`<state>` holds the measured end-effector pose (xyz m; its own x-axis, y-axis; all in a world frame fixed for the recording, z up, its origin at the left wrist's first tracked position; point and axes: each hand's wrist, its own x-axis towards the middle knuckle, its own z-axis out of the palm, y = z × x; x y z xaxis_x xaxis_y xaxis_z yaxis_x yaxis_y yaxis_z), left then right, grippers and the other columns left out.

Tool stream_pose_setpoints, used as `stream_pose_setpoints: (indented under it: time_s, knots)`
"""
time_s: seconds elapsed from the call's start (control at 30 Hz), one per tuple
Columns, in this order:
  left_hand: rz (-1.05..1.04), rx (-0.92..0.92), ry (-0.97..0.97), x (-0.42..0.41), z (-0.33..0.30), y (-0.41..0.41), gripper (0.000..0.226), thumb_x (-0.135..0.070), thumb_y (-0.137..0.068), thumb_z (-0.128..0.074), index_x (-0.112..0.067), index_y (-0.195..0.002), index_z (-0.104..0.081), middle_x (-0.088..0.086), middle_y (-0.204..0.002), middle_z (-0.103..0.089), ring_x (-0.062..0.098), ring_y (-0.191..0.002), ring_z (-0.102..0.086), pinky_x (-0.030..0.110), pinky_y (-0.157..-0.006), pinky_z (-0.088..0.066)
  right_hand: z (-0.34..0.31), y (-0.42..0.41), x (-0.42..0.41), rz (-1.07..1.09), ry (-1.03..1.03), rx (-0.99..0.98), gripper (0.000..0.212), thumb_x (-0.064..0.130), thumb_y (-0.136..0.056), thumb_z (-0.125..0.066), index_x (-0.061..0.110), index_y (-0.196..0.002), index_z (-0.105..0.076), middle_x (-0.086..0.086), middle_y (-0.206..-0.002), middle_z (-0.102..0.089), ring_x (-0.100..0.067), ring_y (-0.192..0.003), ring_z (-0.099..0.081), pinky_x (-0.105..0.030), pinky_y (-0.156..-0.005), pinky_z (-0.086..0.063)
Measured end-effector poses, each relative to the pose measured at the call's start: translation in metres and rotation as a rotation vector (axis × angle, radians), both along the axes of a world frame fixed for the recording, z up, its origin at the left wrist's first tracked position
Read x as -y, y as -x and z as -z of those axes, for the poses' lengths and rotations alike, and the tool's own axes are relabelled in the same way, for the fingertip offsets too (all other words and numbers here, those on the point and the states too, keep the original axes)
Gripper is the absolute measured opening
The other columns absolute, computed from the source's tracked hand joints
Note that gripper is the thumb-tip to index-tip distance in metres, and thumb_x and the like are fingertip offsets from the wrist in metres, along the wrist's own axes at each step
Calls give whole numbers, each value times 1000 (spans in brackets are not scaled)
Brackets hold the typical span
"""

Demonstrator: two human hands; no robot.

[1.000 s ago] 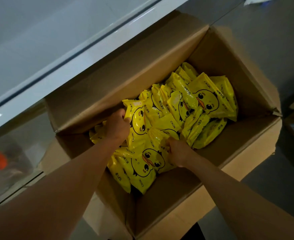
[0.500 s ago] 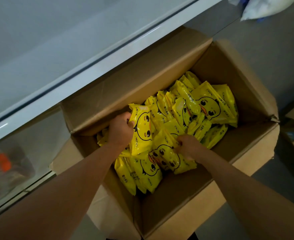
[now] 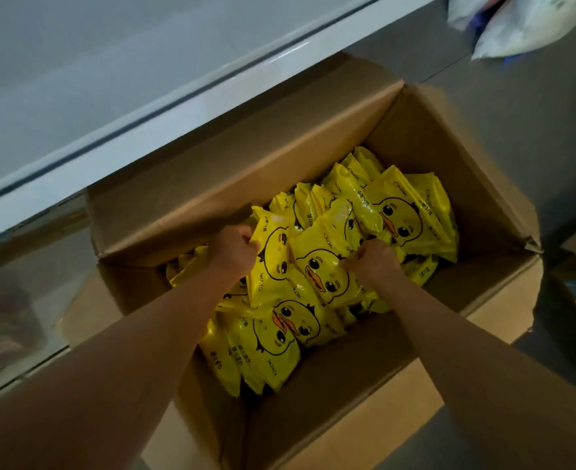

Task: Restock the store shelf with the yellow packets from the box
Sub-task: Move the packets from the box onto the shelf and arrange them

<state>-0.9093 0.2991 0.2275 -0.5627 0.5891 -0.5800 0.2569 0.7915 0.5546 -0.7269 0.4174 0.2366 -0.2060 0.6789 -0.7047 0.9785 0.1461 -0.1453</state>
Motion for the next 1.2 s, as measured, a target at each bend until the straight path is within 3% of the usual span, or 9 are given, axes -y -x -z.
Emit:
stream_pose_setpoints:
  time_s: [0.1, 0.2, 0.4, 0.5, 0.6, 0.67, 0.8, 0.97, 1.2]
  knots:
    - [-164, 102, -9, 7, 5, -6, 10, -11, -86, -64, -11, -95, -68, 15, -96, -68, 27, -89, -62, 39, -84, -49, 3, 4, -4, 21, -2, -43, 41, 30, -88, -61, -2, -113, -56, -16, -111, -61, -28, -106, -59, -33, -84, -49]
    - [-267, 139, -2, 14, 4, -12, 8, -16, -89, -60, -20, -82, -61, 19, -100, -67, 30, -91, -62, 45, -84, -50, -2, 1, 0, 103, -38, -207, 26, 16, -89, -58, 3, -112, -57, -17, -114, -61, -29, -105, -59, -32, -80, -47]
    - [-232, 15, -146, 18, -37, -27, 11, -14, -94, -52, -7, -92, -60, 14, -88, -61, 25, -76, -56, 38, -70, -47, -41, -15, -1, 141, -166, -461, 28, 11, -94, -52, 8, -121, -58, -13, -115, -64, -25, -96, -61, -22, -70, -36]
    - [-132, -110, -155, 20, -72, -32, 13, -14, -94, -51, -10, -82, -54, 3, -72, -52, 16, -62, -45, 29, -58, -32, -74, -26, -9, 131, -204, -550, 27, 14, -94, -52, 9, -119, -60, -10, -99, -64, -19, -81, -53, -23, -68, -36]
    - [-95, -168, -181, 22, -113, -31, 11, -15, -93, -54, -10, -84, -57, 6, -73, -59, 22, -65, -54, 31, -62, -37, -114, -35, -18, 83, -228, -580, 25, 16, -92, -52, 10, -113, -64, -2, -85, -54, -16, -75, -47, -23, -63, -32]
    - [-75, -192, -198, 25, -144, -32, 11, -14, -92, -53, -10, -88, -63, 11, -80, -65, 28, -72, -59, 33, -66, -43, -145, -39, -20, 19, -257, -587, 23, 15, -91, -51, 10, -108, -65, -4, -85, -56, -17, -76, -48, -23, -66, -31]
    - [-106, -340, -255, 37, -210, -33, 24, -9, -92, -52, -16, -68, -50, 2, -63, -49, 26, -67, -48, 28, -52, -28, -210, -39, -17, -111, -328, -658, 18, 15, -91, -50, 11, -98, -66, -7, -87, -63, -26, -83, -57, -29, -68, -39]
    - [-202, -469, -332, 61, -297, -25, 11, -11, -90, -52, -8, -81, -59, 14, -81, -60, 34, -81, -55, 34, -65, -37, -295, -23, -8, -253, -454, -750, 20, 33, -87, -46, 29, -101, -60, -7, -90, -66, -30, -87, -61, -34, -75, -48]
    - [-277, -616, -444, 112, -403, -5, 12, -13, -90, -49, -10, -83, -60, 8, -80, -58, 27, -78, -53, 30, -64, -36, -398, 23, 26, -386, -532, -962, 20, 10, -89, -50, 14, -100, -67, -7, -93, -68, -26, -88, -59, -28, -68, -40]
